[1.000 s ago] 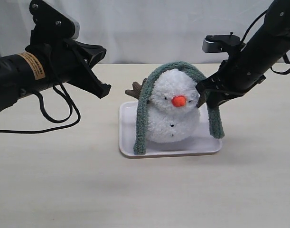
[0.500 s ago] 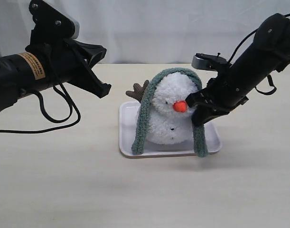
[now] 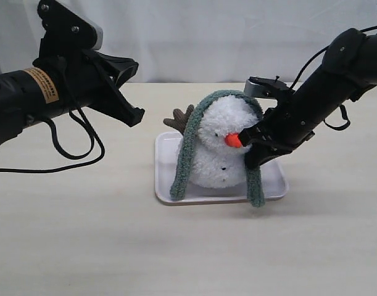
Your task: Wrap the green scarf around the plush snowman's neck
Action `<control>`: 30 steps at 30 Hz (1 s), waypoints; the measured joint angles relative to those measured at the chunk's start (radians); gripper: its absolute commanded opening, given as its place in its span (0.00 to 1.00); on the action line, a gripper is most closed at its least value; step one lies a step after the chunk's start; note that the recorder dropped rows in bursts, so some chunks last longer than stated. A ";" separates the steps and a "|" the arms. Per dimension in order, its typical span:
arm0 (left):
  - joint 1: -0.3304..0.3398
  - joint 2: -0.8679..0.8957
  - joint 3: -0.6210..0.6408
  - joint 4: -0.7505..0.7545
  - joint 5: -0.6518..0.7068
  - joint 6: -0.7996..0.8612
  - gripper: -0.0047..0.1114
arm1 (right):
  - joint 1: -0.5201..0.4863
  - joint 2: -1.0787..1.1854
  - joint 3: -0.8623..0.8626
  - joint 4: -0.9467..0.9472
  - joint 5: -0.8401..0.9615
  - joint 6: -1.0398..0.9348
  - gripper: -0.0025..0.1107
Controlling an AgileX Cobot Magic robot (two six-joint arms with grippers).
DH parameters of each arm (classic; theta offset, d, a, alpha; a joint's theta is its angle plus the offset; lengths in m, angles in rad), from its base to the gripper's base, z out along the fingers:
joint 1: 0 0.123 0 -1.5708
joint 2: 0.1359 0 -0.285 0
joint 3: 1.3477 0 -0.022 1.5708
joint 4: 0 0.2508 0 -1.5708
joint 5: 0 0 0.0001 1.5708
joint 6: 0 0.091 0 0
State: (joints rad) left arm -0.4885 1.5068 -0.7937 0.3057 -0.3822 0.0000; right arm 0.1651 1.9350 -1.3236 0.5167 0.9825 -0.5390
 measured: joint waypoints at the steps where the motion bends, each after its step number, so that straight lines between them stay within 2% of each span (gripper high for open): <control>1: 0.000 0.000 0.000 0.000 0.000 0.000 0.04 | 0.000 0.000 0.000 0.004 0.000 -0.002 0.17; 8: 0.000 0.000 0.000 0.000 0.000 0.000 0.04 | 0.000 0.000 0.000 0.060 0.012 -0.045 0.41; 11: 0.000 0.000 0.000 0.000 0.000 0.000 0.04 | 0.000 0.000 0.000 0.061 0.012 -0.047 0.47; 17: 0.000 0.000 0.000 0.000 -0.002 0.000 0.04 | 0.000 0.000 0.000 0.046 0.024 -0.049 0.53; 23: 0.000 0.000 0.000 0.000 -0.002 0.000 0.05 | 0.000 -0.015 0.000 -0.007 0.038 -0.030 0.53; 26: 0.000 0.000 0.000 0.000 -0.002 0.000 0.12 | 0.000 -0.043 0.000 -0.011 0.038 -0.028 0.53; 30: 0.000 0.000 0.000 0.000 -0.002 0.000 0.32 | 0.000 -0.074 0.000 -0.011 0.055 -0.028 0.53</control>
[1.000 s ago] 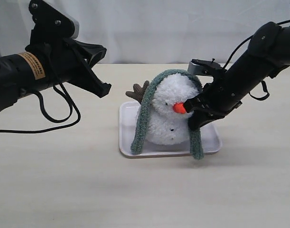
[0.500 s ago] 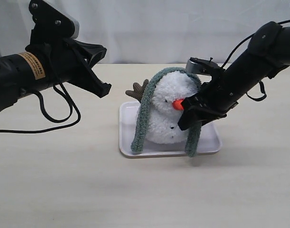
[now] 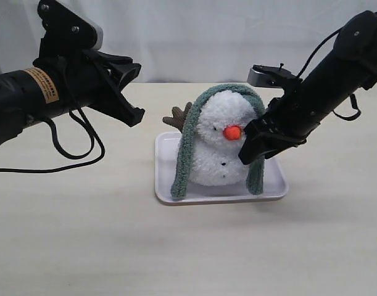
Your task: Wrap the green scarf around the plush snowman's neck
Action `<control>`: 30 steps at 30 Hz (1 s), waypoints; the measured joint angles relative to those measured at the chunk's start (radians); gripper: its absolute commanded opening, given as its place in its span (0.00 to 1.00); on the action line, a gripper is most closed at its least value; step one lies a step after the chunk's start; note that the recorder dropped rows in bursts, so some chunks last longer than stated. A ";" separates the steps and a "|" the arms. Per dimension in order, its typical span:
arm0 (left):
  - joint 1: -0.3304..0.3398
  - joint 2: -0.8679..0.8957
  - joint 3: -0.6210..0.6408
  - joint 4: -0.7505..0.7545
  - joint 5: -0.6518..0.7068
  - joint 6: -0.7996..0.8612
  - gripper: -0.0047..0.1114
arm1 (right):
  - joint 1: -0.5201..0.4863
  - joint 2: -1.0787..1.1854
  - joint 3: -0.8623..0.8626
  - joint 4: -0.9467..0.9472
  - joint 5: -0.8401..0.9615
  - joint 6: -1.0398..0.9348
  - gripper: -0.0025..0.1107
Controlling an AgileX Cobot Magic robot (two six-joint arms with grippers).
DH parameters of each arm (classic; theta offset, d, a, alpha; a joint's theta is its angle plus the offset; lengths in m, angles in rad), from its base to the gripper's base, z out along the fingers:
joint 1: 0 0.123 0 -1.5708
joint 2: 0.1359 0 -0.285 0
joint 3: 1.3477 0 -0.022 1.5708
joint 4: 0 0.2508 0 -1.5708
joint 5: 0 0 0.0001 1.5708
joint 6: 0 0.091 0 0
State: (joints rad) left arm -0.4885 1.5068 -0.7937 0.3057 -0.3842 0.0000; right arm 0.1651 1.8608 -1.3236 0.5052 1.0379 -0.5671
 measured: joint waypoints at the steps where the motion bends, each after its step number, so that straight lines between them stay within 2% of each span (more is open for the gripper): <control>1: 0.000 0.000 0.000 0.000 0.000 0.000 0.37 | 0.000 -0.002 0.000 0.000 0.005 0.000 0.53; 3: 0.000 0.000 0.000 0.000 0.000 0.000 0.45 | 0.000 -0.006 0.000 0.000 0.017 0.002 0.53; 7: 0.000 0.000 0.000 0.000 0.000 0.000 0.57 | 0.000 -0.008 0.000 0.000 0.028 0.002 0.53; 15: 0.000 0.000 0.000 -0.003 -0.002 0.000 0.58 | 0.000 -0.008 0.000 0.000 0.032 0.008 0.53; 18: 0.000 0.000 0.000 -0.062 0.005 0.000 0.58 | 0.000 -0.015 0.000 0.000 0.033 0.010 0.53; 21: 0.000 0.002 -0.036 -0.103 0.096 0.000 0.57 | 0.000 -0.029 0.000 0.000 0.035 0.010 0.53; 30: 0.000 0.043 -0.315 -0.131 0.569 0.000 0.57 | 0.000 -0.053 0.000 0.000 0.035 0.010 0.53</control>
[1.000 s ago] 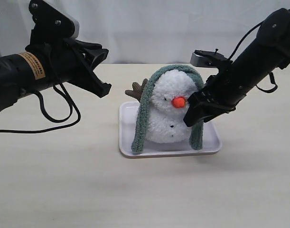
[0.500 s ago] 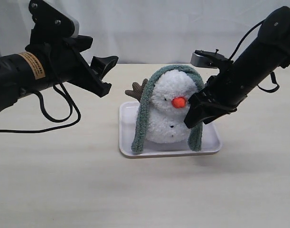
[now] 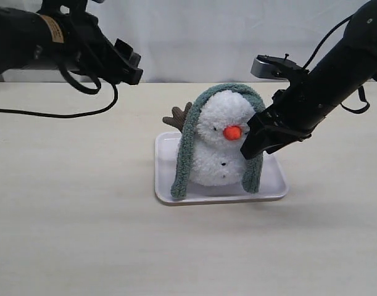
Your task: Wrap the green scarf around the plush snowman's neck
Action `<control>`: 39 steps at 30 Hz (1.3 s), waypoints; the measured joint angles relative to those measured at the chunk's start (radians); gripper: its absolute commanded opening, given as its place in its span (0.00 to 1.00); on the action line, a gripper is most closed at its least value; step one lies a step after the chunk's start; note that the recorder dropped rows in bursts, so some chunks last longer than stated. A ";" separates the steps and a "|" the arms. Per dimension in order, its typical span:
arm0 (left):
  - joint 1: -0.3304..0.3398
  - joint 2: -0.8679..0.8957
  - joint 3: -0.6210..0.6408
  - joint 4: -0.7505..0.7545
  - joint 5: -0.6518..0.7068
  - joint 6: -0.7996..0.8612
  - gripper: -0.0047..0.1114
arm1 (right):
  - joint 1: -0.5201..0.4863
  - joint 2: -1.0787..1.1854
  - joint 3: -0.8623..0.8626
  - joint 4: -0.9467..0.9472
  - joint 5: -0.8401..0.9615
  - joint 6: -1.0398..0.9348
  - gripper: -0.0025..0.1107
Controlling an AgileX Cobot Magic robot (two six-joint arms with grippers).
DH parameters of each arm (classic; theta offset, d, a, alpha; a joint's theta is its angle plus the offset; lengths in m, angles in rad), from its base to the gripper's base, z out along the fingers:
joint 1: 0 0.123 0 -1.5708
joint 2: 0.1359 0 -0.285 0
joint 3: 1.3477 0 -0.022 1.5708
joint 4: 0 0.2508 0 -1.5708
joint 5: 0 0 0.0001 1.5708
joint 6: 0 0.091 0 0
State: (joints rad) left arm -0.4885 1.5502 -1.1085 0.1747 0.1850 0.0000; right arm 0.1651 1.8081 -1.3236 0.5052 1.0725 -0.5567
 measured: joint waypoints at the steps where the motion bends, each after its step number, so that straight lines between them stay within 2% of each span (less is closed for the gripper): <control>1: 0.000 0.025 -0.034 -0.007 0.051 0.000 0.57 | 0.000 0.000 0.000 0.000 0.000 0.000 0.53; 3: 0.000 0.072 -0.072 -0.026 0.124 0.010 0.57 | 0.000 0.000 0.000 0.000 0.000 0.000 0.53; 5: 0.000 0.126 -0.094 -0.049 0.137 0.034 0.57 | 0.000 0.000 0.000 0.000 0.000 0.000 0.53; 13: -0.019 0.277 -0.103 -0.210 0.033 0.229 0.57 | 0.000 -0.002 -0.020 0.000 0.000 0.000 0.53; 22: -0.141 0.310 -0.103 -0.229 -0.061 0.384 0.57 | 0.000 -0.079 -0.064 -0.004 -0.061 0.000 0.52; 31: -0.150 0.371 -0.107 -0.218 -0.146 0.416 0.57 | 0.000 -0.092 -0.062 0.112 -0.142 -0.096 0.51; 34: -0.150 0.391 -0.107 -0.215 -0.146 0.417 0.57 | 0.000 -0.092 -0.062 0.120 -0.147 -0.115 0.45; 39: -0.152 0.389 -0.107 -0.215 -0.146 0.420 0.57 | 0.000 -0.092 -0.062 0.167 -0.156 -0.174 0.25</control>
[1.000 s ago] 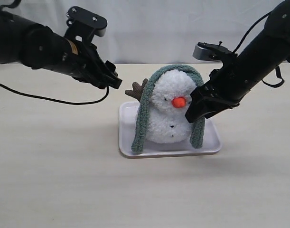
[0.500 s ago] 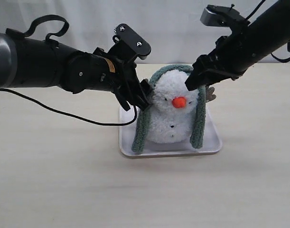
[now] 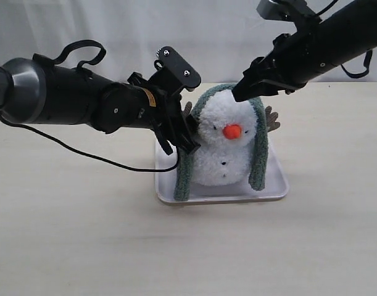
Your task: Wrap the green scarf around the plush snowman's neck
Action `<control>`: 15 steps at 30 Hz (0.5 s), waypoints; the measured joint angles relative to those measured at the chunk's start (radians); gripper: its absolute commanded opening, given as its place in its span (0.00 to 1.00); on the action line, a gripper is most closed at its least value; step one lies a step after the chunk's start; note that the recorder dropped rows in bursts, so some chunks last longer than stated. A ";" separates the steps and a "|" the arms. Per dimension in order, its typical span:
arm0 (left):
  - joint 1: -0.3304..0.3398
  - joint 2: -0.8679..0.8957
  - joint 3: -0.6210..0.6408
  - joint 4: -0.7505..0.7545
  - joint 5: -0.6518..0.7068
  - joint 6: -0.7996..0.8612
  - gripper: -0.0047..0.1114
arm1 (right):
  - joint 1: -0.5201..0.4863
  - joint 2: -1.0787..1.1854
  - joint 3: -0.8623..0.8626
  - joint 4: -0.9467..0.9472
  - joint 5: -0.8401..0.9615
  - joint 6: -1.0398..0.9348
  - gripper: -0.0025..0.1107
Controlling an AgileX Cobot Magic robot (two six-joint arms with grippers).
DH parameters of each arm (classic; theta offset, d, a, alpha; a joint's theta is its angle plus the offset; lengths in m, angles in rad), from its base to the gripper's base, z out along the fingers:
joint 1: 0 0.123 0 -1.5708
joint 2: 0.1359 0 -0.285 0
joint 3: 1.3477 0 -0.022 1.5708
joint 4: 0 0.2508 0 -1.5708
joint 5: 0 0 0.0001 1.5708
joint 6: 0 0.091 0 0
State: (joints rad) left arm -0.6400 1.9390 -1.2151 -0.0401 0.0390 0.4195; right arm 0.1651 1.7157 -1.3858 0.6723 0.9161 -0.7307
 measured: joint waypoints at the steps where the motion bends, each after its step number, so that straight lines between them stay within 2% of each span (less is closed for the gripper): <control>1: 0.000 -0.002 0.000 0.000 0.000 0.000 0.57 | 0.000 0.000 0.000 0.016 -0.010 -0.014 0.21; 5: 0.000 -0.012 0.000 0.001 0.000 0.000 0.57 | 0.000 0.021 0.000 0.039 -0.061 -0.039 0.06; 15: -0.011 -0.013 0.000 0.001 0.002 0.000 0.57 | 0.000 0.081 0.000 0.039 -0.185 -0.056 0.06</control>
State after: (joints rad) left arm -0.6505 1.9263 -1.2151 -0.0387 0.0412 0.4195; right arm 0.1651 1.7968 -1.3858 0.7112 0.7311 -0.7863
